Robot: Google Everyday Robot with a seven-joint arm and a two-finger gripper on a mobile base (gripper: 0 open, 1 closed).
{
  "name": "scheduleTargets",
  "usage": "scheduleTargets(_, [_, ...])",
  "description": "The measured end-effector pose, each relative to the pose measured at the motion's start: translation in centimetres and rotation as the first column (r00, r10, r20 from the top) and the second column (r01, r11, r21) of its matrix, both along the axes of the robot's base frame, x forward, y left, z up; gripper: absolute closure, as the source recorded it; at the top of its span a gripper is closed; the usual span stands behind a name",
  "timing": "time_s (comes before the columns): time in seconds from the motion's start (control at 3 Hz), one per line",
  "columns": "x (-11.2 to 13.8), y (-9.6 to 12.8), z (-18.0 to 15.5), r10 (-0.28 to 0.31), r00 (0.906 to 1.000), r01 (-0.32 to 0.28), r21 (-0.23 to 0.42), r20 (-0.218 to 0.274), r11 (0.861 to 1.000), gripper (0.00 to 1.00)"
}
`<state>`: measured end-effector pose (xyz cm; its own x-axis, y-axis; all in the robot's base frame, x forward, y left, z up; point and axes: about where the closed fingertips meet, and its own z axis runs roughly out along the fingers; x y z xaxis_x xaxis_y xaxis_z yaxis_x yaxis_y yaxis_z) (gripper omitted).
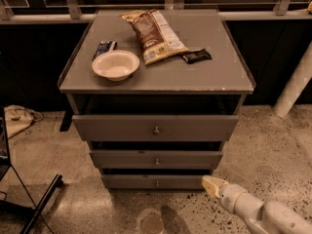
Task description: Open bottom drawer
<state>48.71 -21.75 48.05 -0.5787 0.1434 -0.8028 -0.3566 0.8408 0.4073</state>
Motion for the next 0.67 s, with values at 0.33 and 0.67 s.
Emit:
scheduleTargets(0.33, [1.1, 0.2, -5.7, -0.116, 0.9933, 0.116, -0.003, -0.002, 0.993, 1.00])
scheduleTargets(0.67, [2.1, -2.0, -13.1, -0.263, 0.9631, 0.260, -0.050, -0.057, 0.964, 1.00])
